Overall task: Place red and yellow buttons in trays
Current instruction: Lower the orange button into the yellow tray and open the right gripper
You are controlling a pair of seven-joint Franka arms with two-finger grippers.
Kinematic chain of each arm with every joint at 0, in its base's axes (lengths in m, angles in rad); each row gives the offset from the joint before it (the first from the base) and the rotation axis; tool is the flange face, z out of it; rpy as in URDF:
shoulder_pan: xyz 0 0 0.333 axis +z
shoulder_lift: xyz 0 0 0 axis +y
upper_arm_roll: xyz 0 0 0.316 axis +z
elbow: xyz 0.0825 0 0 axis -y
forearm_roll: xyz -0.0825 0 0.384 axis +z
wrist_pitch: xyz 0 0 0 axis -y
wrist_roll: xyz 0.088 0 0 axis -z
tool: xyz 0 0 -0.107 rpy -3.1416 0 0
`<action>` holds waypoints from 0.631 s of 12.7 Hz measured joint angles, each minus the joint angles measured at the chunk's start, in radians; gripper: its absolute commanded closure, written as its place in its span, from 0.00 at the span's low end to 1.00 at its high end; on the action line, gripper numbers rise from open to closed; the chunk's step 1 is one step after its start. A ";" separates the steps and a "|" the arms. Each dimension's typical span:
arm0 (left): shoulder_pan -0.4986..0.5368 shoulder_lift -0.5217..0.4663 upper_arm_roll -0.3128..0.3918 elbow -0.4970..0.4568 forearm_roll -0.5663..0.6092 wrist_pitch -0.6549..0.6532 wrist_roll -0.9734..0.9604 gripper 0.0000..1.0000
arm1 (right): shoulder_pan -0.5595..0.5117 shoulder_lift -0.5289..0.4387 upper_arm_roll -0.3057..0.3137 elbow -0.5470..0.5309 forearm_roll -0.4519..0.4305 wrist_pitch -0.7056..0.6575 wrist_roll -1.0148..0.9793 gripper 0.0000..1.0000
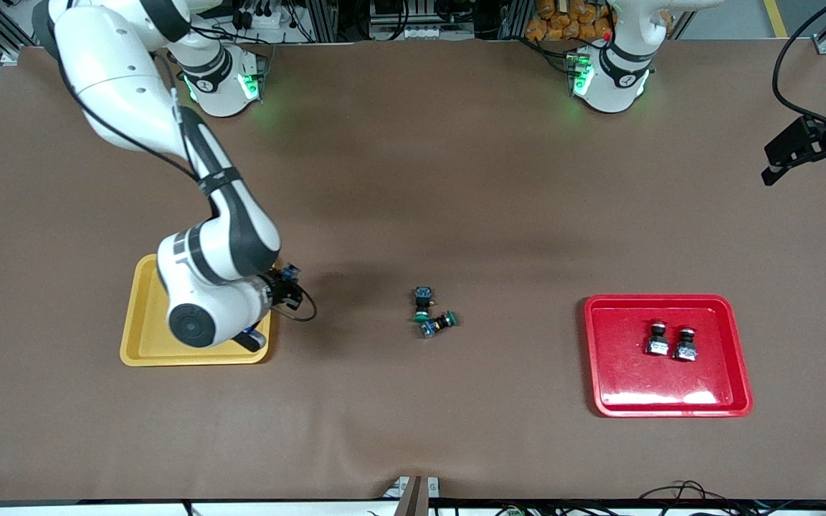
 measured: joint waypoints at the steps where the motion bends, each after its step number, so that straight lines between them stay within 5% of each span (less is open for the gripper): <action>1: 0.000 -0.009 0.000 -0.008 0.000 0.002 0.000 0.00 | -0.028 0.002 -0.001 -0.018 -0.016 0.005 -0.072 1.00; 4: 0.000 -0.008 0.000 -0.011 0.000 0.008 0.000 0.00 | -0.106 0.008 -0.002 -0.045 -0.026 0.045 -0.242 1.00; 5: 0.000 -0.008 0.000 -0.010 0.000 0.009 0.000 0.00 | -0.121 0.012 -0.003 -0.054 -0.029 0.055 -0.296 0.69; 6: 0.000 -0.008 0.001 -0.010 0.000 0.009 0.000 0.00 | -0.138 0.016 -0.003 -0.062 -0.030 0.061 -0.363 0.01; 8: 0.001 -0.008 0.002 -0.010 0.000 0.009 0.000 0.00 | -0.179 0.025 -0.004 -0.068 -0.029 0.063 -0.481 0.00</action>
